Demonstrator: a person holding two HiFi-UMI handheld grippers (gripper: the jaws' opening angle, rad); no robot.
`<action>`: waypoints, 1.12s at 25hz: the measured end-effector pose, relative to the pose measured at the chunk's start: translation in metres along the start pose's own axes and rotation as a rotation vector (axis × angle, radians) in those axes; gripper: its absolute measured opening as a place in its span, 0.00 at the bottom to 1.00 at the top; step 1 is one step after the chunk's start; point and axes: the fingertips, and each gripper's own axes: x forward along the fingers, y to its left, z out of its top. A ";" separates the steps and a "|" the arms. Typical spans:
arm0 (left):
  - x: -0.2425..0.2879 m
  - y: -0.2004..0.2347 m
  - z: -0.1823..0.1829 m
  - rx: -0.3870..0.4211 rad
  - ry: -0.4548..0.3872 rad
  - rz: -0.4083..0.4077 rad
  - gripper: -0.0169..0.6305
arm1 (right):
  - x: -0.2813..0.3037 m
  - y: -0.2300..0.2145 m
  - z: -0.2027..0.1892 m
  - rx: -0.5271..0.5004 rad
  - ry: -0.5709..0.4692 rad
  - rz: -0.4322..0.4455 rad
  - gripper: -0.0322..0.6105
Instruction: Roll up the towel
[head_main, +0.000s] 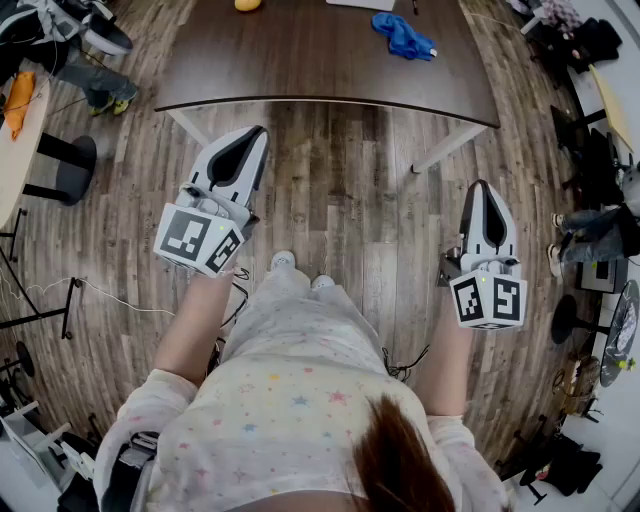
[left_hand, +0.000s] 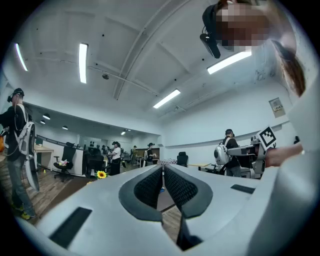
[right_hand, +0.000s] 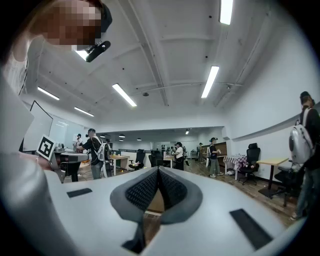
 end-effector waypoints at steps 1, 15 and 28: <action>-0.001 -0.001 0.000 0.008 -0.002 0.002 0.06 | 0.001 0.000 -0.002 0.001 0.002 0.002 0.05; -0.009 -0.019 -0.003 0.017 0.003 0.029 0.06 | -0.014 0.005 -0.005 -0.018 -0.014 0.016 0.05; 0.002 -0.037 -0.002 -0.024 0.017 0.046 0.28 | -0.024 -0.013 -0.004 0.038 -0.011 0.006 0.37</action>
